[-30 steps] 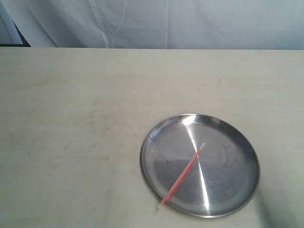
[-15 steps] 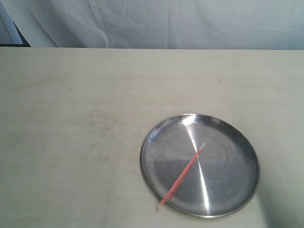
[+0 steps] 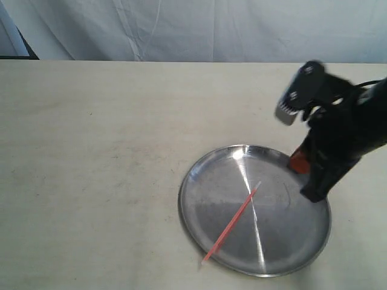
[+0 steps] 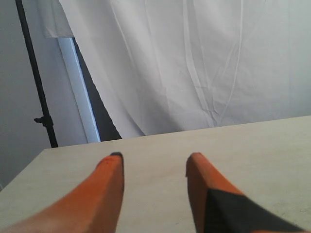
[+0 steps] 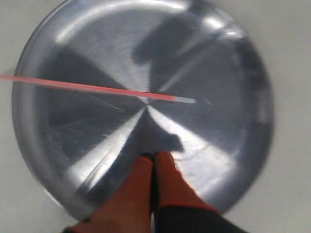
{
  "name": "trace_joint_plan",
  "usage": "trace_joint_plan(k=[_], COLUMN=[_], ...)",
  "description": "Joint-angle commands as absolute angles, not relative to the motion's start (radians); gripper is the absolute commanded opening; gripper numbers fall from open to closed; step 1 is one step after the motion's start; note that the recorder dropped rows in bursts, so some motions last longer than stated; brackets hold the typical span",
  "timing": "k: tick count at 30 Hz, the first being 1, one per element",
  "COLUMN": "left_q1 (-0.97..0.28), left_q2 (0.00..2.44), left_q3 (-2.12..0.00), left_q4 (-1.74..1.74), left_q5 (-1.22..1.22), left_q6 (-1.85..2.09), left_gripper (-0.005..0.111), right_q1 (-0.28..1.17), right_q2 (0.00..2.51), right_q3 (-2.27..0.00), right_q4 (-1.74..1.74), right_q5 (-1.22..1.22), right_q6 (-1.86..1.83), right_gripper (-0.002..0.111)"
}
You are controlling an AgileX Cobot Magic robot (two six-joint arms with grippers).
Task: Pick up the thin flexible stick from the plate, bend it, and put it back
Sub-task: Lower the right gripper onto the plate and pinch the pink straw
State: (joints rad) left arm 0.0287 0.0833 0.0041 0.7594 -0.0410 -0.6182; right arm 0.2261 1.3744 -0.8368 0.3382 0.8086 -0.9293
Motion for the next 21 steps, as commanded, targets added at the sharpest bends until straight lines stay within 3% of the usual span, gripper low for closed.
trace_joint_plan(k=[1, 4, 9, 11, 13, 18, 21], left_q1=[0.029, 0.029, 0.029, 0.029, 0.029, 0.029, 0.029], left_q2=[0.075, 0.075, 0.075, 0.075, 0.075, 0.075, 0.075], left_q3=[0.000, 0.000, 0.000, 0.000, 0.000, 0.000, 0.000], left_q4=[0.760, 0.760, 0.760, 0.760, 0.760, 0.760, 0.760], left_q5=[-0.048, -0.048, -0.048, -0.048, -0.048, -0.048, -0.048], left_q6=[-0.620, -0.620, -0.620, -0.620, -0.620, -0.620, -0.620], left_gripper=[0.042, 0.042, 0.042, 0.042, 0.042, 0.042, 0.042], right_q1=[0.335, 0.394, 0.481, 0.507, 0.528, 0.537, 0.537], right_q2=[1.550, 1.604, 1.623, 1.632, 1.646, 1.690, 1.719], right_q3=[-0.864, -0.864, -0.864, -0.864, -0.864, -0.864, -0.864], right_q4=[0.333, 0.333, 0.294, 0.228, 0.152, 0.094, 0.091], right_q5=[0.822, 0.788, 0.663, 0.611, 0.582, 0.541, 0.522], right_q6=[-0.994, -0.994, -0.994, -0.994, -0.994, -0.994, -0.994], right_gripper=[-0.001, 0.011, 0.060, 0.072, 0.072, 0.059, 0.059])
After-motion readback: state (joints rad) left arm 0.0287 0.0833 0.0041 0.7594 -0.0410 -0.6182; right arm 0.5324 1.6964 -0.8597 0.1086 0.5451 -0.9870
